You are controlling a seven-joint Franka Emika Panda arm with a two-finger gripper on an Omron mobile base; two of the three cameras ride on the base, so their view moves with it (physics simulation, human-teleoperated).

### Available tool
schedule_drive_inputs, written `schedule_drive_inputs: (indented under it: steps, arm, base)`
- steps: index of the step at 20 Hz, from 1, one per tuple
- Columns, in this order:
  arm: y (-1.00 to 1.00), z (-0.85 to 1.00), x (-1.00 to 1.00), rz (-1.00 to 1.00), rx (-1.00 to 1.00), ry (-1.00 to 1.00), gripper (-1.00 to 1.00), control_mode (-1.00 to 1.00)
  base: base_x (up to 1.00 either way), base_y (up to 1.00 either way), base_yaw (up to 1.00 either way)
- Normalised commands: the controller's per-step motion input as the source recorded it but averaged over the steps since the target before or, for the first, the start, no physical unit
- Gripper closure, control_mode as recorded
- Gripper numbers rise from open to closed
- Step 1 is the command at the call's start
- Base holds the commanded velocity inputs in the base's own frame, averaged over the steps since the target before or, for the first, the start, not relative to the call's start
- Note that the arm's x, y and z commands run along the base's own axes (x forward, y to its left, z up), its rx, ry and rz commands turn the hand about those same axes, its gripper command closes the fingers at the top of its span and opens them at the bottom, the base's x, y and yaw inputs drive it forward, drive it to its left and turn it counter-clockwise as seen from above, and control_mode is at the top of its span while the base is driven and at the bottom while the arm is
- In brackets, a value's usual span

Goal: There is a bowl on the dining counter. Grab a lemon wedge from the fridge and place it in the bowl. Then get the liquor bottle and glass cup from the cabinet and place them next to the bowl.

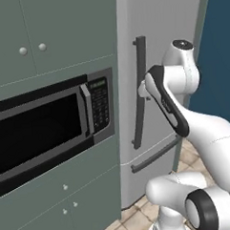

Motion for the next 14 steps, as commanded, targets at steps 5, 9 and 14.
schedule_drive_inputs:
  steps: [5,9,14]
  arm:
    - [-0.23,0.00,0.01,0.00,0.00,-0.35,-1.00,-1.00]
    - [-0.14,0.00,0.21,0.02,0.04,-0.28,-1.00,-1.00]
    - [-0.04,0.00,0.34,0.04,0.07,-0.21,-1.00,-1.00]
  base:
    - [0.00,0.00,0.00]
    - [0.00,0.00,0.00]
    - [0.00,0.00,0.00]
